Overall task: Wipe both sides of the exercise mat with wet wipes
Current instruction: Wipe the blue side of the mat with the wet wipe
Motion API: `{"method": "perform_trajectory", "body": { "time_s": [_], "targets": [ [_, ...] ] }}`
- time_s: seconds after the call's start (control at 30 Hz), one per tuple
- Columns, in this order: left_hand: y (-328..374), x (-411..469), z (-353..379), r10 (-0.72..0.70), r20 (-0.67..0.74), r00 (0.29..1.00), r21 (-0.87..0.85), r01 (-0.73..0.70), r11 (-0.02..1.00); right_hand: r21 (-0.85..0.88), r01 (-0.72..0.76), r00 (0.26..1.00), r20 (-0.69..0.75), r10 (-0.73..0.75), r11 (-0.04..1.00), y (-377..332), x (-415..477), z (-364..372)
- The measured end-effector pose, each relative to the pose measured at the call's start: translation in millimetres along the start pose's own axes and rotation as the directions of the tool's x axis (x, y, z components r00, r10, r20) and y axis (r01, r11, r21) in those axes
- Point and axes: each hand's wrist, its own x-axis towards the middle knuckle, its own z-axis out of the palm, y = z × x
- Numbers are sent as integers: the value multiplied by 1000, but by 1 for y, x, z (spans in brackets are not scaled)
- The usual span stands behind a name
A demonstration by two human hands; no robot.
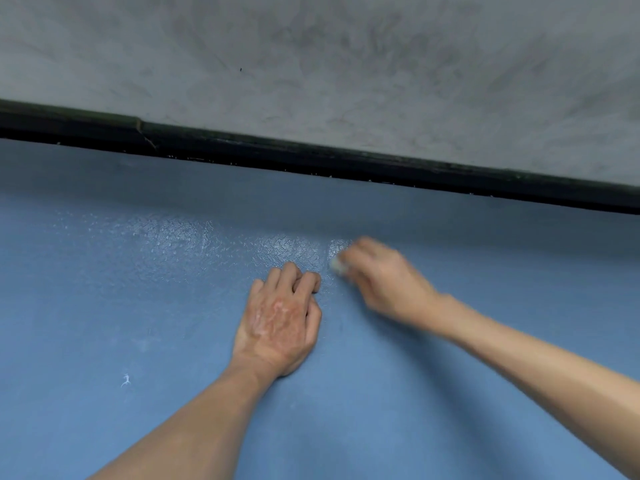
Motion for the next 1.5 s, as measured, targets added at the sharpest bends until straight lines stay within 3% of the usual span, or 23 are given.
{"method": "perform_trajectory", "body": {
  "time_s": [0.13, 0.23, 0.37, 0.47, 0.53, 0.6, 0.7, 0.83, 0.93, 1.07, 1.17, 1.3, 1.37, 1.5],
  "targets": [
    [-1, -1, 0, 5, -11, 1000, -8, -5, 1000, -90, -196, 967, -182, 177, 976, 49, 69, -16],
    [-1, -1, 0, 2, -4, 1000, -4, -2, 1000, -108, -225, 957, -209, 199, 968, 45, 64, -12],
    [-1, 0, -1, -2, 5, 1000, 0, 2, 1000, -97, -71, 991, -117, 60, 993, 17, 2, -5],
    [-1, 0, -1, -6, 10, 1000, 11, 6, 1000, -61, 61, 998, 31, -59, 996, 3, -32, -8],
    [0, 0, -1, -6, 13, 1000, 17, 6, 1000, -53, 163, 977, 151, -153, 985, 9, -29, -15],
    [0, 0, -2, -3, 14, 1000, 21, 3, 1000, -110, 212, 967, 168, -191, 971, 24, -6, -24],
    [0, 0, -1, 3, 7, 1000, 17, -3, 1000, -251, 67, 998, 15, -66, 966, 58, 39, -33],
    [-1, 0, 0, -1, 10, 1000, 13, 1, 1000, -276, -119, 992, -79, 101, 954, 68, 59, -30],
    [-2, -1, 0, 2, 16, 1000, 16, -2, 1000, -186, -78, 993, -98, 61, 979, 44, 21, -16],
    [-1, -1, 1, 2, 17, 1000, 21, -2, 1000, -60, 55, 998, 45, -53, 997, -4, -63, -2],
    [-1, -1, 0, 7, 21, 1000, 15, -7, 1000, -38, 102, 992, 73, -99, 994, -1, -62, -7],
    [-1, -2, 0, -2, 14, 1000, -7, 2, 1000, -183, -16, 996, -94, -1, 983, 39, 2, -16],
    [0, -2, 0, 2, 7, 1000, -11, -2, 1000, -175, -98, 985, -160, 69, 980, 46, 19, -16],
    [-1, 0, 1, 0, 13, 1000, -7, 0, 1000, -148, -102, 984, -159, 78, 984, 23, -7, -10]
  ]
}}
